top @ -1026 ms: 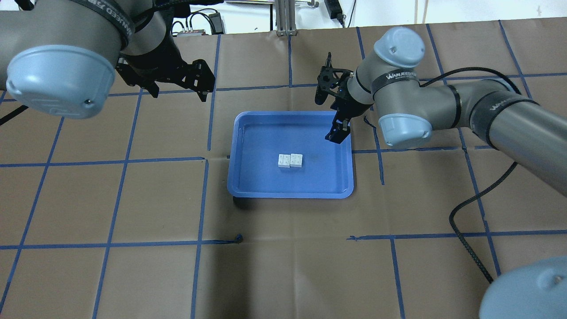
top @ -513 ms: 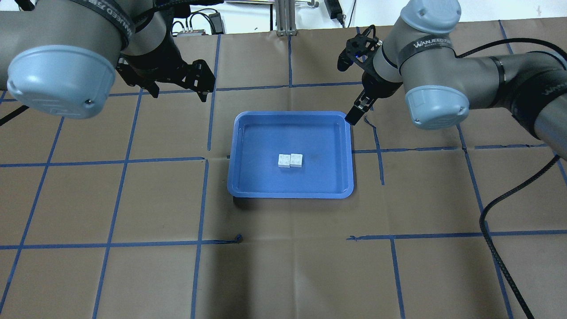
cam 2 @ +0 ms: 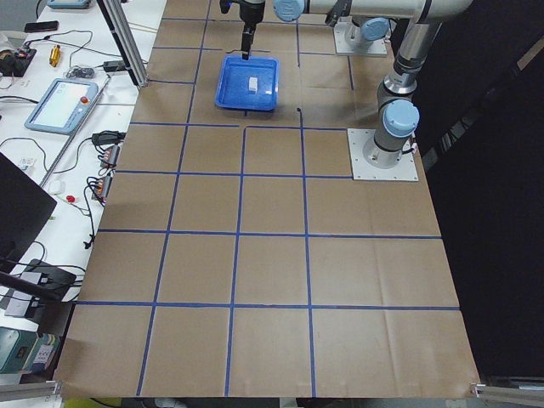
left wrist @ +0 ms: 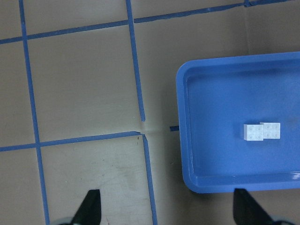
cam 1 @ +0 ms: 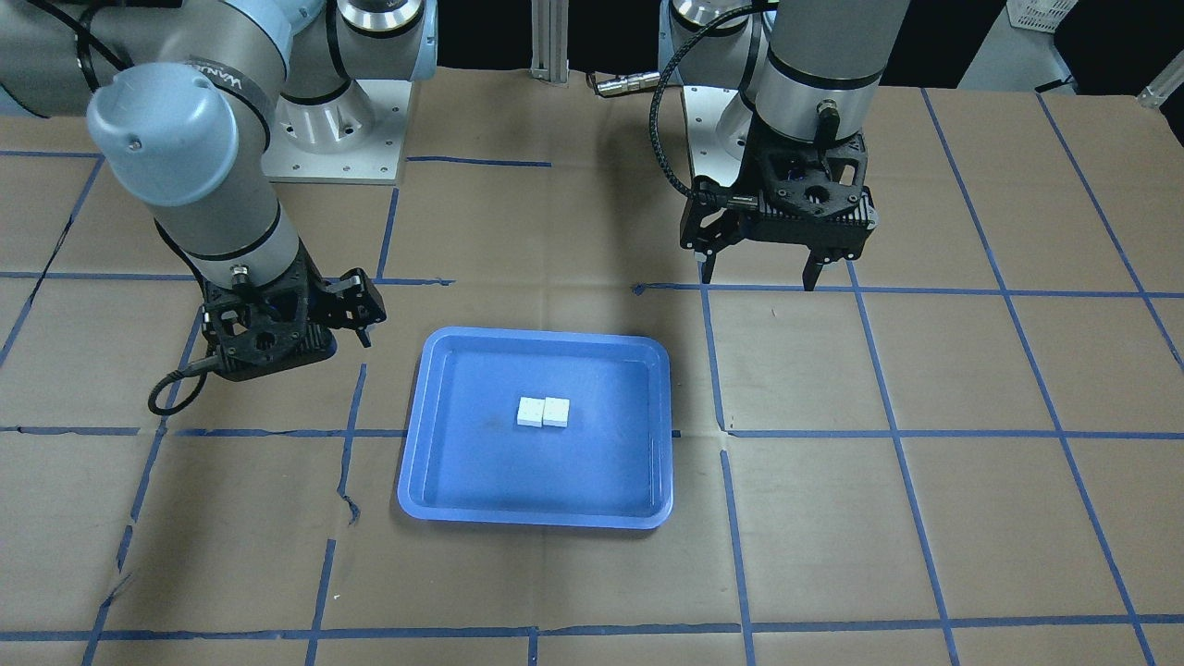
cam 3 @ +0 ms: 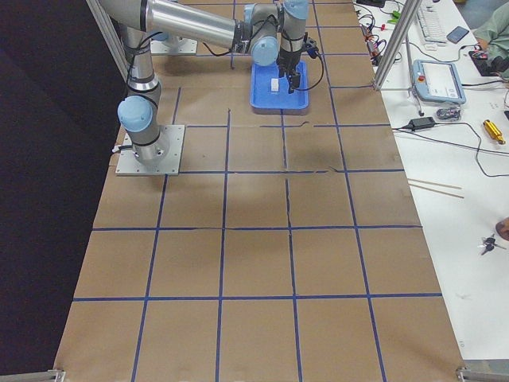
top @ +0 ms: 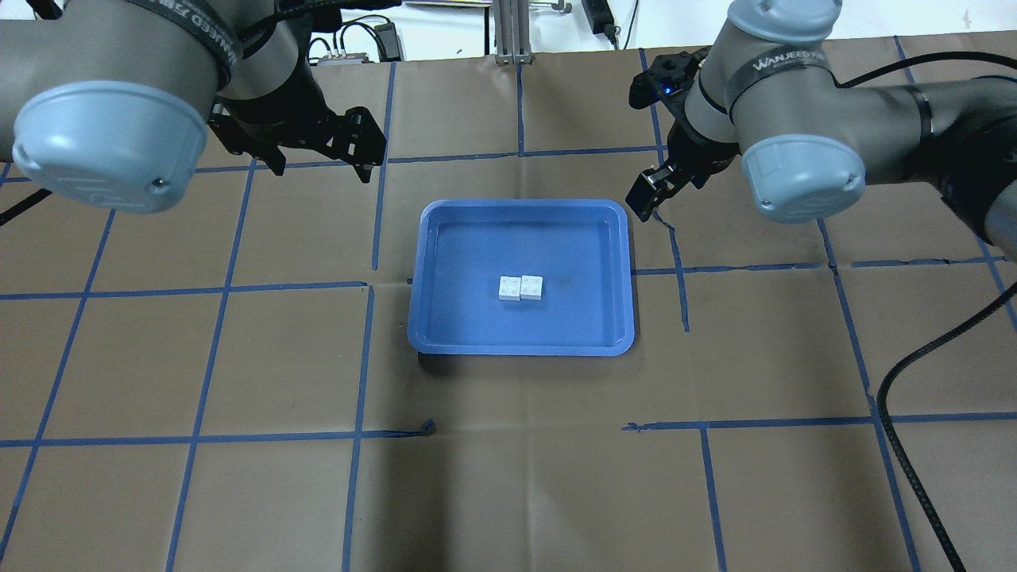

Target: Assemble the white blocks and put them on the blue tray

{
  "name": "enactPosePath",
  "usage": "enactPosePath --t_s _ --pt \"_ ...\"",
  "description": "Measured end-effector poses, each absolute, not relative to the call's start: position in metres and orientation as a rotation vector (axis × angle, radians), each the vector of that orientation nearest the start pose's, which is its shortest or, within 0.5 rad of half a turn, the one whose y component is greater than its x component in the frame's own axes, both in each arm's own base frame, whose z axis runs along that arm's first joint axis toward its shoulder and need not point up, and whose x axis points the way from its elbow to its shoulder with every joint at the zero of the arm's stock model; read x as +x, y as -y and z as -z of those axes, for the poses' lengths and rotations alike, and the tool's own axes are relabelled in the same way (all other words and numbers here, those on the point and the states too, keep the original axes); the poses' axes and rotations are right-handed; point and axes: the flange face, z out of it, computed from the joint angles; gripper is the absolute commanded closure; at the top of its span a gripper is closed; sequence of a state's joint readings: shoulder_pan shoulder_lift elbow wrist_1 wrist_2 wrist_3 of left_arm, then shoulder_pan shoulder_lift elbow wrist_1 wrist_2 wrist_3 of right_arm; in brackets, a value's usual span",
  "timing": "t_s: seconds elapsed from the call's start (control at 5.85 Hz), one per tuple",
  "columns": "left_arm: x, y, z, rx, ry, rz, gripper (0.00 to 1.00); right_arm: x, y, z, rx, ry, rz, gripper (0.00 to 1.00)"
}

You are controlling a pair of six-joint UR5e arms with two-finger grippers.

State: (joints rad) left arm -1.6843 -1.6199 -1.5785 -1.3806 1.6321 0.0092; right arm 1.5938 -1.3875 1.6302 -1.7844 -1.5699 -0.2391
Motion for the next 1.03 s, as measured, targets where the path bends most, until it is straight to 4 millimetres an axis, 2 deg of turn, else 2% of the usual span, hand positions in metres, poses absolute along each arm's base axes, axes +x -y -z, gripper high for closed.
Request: enactPosePath --t_s 0.17,0.51,0.85,1.03 --pt "-0.186 0.507 -0.479 0.183 -3.075 0.21 0.01 0.14 0.555 -0.406 -0.287 -3.133 -0.088 0.0" --pt "-0.186 0.507 -0.48 0.182 -3.075 0.211 0.01 0.134 0.552 -0.45 -0.186 -3.139 -0.126 0.0" --pt "-0.185 0.507 -0.48 0.181 -3.074 0.212 0.01 0.13 0.534 -0.483 -0.132 -3.14 -0.113 0.0" --pt "-0.185 0.506 -0.48 0.182 -3.074 0.213 0.01 0.129 0.526 -0.493 -0.123 -3.141 -0.092 0.0"
